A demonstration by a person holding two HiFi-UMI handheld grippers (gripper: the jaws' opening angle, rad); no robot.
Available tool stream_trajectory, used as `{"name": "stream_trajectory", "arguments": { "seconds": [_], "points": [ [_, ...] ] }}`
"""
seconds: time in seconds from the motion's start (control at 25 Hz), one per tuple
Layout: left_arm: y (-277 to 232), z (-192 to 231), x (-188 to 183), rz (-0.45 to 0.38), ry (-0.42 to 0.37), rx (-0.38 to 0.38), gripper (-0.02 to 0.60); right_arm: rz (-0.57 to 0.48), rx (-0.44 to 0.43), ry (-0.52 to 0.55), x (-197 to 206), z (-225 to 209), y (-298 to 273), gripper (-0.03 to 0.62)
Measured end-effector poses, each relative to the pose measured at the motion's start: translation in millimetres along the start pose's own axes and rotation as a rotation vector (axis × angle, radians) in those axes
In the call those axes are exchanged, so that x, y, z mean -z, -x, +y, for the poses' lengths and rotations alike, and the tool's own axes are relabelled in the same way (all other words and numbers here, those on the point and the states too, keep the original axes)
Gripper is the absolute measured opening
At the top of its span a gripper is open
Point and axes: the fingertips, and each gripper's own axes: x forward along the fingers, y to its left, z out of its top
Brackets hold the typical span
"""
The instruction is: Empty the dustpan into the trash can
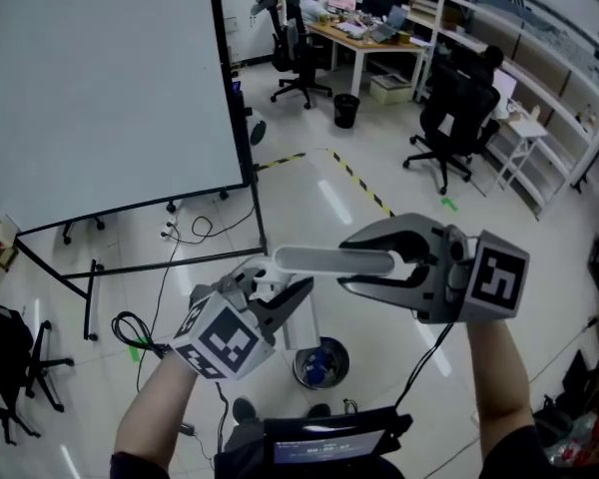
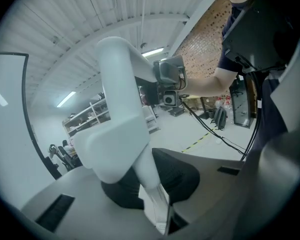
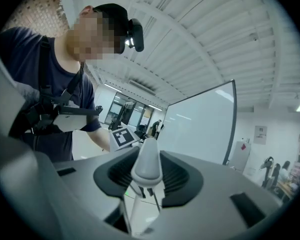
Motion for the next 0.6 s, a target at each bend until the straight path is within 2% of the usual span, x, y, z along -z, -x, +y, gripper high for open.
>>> {"name": "stream_trajectory", "arguments": {
  "seconds": [0.24, 0.44, 0.6],
  "points": [
    [45.7, 10.7, -12.7, -0.047, 0.001, -0.044, 0.048, 0.022, -0.025, 0.068, -41.9, 10.6, -35.6, 0.149],
    [92.3, 50.6, 27.1, -0.099, -0.006, -0.054, 0.048, 0.056, 0.000, 0.086, -44.5, -0.3, -112.7, 0.149],
    [118.3, 64.4, 35.7, -0.114, -0.014, -0.072, 0.048, 0.094, 0.004, 0.084, -48.5, -0.7, -139.1, 0.149]
  ]
}}
